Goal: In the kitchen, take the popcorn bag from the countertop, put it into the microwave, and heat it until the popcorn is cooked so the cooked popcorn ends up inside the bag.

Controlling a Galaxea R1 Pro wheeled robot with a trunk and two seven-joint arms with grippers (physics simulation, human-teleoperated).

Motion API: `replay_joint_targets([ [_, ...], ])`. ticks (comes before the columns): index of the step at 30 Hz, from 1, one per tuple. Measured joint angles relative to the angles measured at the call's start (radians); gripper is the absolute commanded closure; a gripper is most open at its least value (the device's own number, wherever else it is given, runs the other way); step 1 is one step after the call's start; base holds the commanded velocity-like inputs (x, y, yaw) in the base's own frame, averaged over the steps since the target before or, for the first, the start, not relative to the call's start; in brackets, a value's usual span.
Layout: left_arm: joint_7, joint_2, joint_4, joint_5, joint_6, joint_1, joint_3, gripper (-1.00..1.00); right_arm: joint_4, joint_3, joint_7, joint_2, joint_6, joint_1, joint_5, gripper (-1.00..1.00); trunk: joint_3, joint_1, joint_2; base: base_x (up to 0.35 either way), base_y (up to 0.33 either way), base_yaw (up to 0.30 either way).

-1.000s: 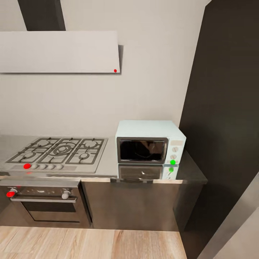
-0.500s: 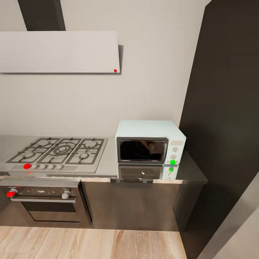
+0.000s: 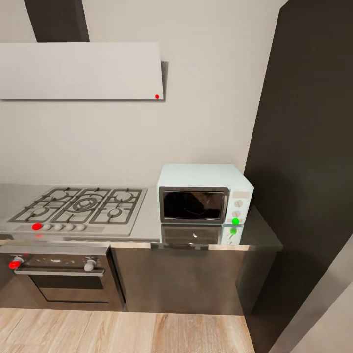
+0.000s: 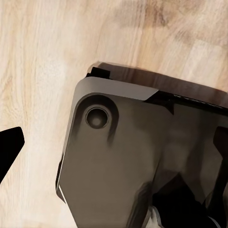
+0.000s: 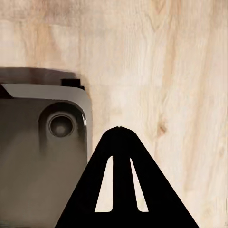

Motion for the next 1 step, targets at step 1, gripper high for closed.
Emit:
replay_joint_targets([
  [1, 0.0, 0.0, 0.0, 0.0, 0.0, 0.0, 0.0, -1.0, 0.0, 0.0, 0.0, 0.002, 0.0, 0.0, 0.008, 1.0, 0.0, 0.0, 0.0, 0.0, 0.0, 0.0],
])
